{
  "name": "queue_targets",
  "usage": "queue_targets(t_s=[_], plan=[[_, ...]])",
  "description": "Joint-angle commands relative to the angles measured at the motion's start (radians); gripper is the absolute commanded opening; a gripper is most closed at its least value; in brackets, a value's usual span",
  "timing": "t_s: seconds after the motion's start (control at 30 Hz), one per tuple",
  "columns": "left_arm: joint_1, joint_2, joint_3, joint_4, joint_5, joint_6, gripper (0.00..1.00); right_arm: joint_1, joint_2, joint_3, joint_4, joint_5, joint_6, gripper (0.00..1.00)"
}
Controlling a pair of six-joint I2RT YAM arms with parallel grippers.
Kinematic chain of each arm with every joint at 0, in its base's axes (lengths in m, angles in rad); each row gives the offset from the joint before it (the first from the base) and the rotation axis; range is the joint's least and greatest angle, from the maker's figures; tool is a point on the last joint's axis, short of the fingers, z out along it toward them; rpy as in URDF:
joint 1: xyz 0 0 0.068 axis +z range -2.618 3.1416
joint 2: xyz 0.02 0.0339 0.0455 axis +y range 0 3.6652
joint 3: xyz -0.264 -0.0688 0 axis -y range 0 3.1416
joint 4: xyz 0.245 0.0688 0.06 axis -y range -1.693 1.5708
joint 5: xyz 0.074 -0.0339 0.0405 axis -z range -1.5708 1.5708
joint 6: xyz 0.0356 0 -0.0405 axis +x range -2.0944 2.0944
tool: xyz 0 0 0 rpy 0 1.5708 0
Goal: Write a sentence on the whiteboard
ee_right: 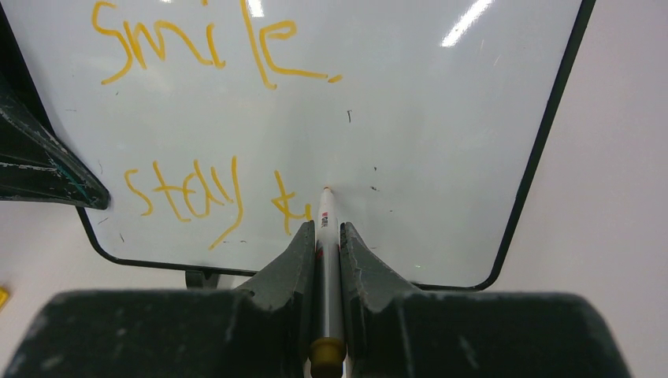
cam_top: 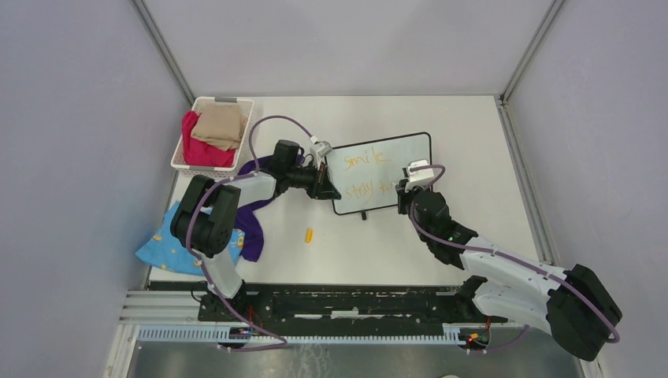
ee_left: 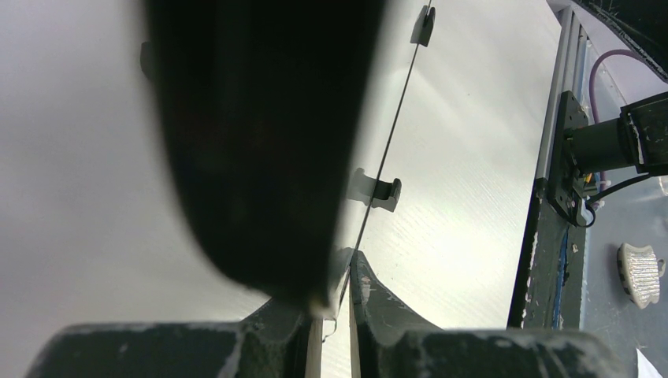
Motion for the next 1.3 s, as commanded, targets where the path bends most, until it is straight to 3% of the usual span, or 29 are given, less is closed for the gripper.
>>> queue_targets(t_s=[0.0,1.27], plan=[[-0.043,0.070,-0.029,-0.151,-0.144,0.086,0.02,-0.020,0.006,0.047,0.021,0.030,-0.015,0.00],[-0.049,0.073,-0.025,-0.156,-0.148,0.087,0.02,-0.034,-0.075,-0.068,-0.056,0.037,0.041,0.00]])
